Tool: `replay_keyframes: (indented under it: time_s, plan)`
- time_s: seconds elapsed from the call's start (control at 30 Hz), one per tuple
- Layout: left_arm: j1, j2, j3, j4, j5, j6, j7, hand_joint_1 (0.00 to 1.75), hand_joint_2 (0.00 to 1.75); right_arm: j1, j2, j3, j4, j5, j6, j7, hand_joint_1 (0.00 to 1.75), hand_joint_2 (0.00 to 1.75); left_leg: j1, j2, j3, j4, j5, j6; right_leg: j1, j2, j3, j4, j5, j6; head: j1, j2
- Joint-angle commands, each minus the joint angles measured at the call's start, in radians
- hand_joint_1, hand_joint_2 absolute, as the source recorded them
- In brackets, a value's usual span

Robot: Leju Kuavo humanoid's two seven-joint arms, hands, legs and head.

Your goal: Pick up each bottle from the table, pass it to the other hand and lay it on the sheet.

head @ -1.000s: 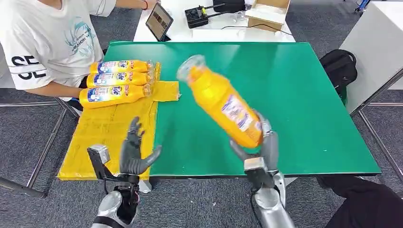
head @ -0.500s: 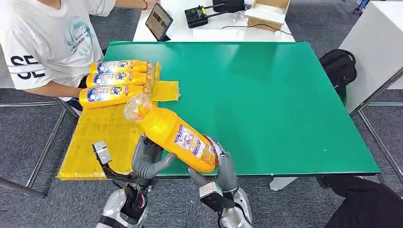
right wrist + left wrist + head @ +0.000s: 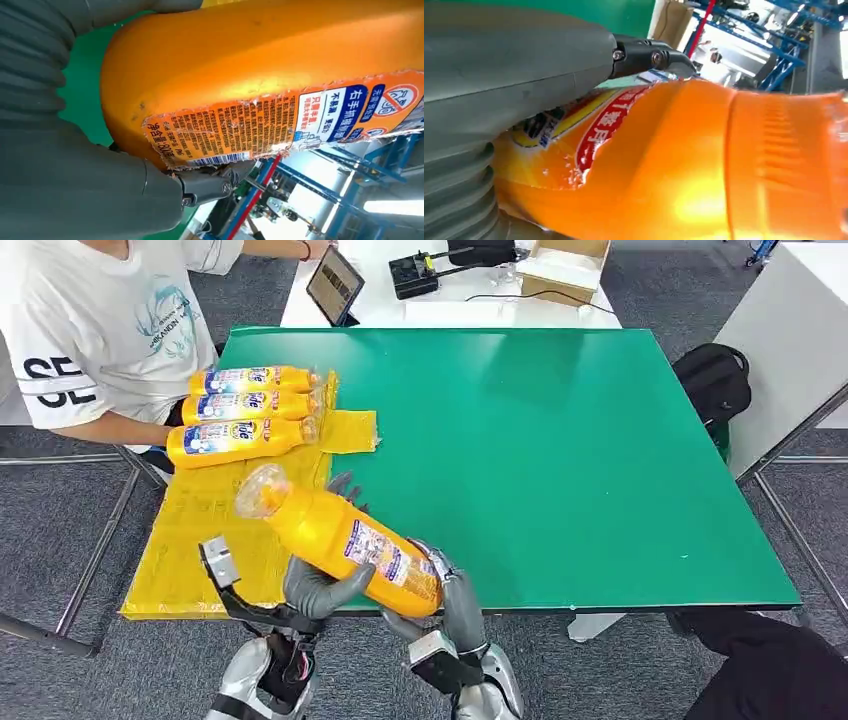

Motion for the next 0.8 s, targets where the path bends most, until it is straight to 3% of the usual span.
replay_keyframes:
  time_s: [0.03,0.53,0.8]
  plan:
    - [0.005,0.029,0.019,0.003,-0.012,0.004,0.008,0.00,1.75,-0.033,-0.012,-0.069,0.009,-0.022,0.028,0.019,1.75,1.75,0.000,0.001,0.004,-0.001,-0.001,0.001,0.000,0.000,0.004,-0.001,-0.001,-0.002,0.000,0.000]
    - [0.000,0.026,0.014,0.013,-0.016,0.002,0.011,0.00,1.75,-0.047,0.003,-0.042,0.050,0.001,0.037,0.030,1.75,1.75,0.000,0.002,0.005,-0.001,-0.002,0.001,0.000,0.001,0.004,-0.001,-0.001,-0.002,0.000,0.000]
    - [-0.053,0.019,-0.024,0.094,-0.021,-0.036,0.024,0.00,1.75,-0.087,0.005,0.072,0.216,0.098,0.072,0.060,1.75,1.75,0.000,0.002,0.007,-0.002,-0.002,0.001,0.001,0.001,0.007,-0.002,-0.001,-0.003,0.000,0.000]
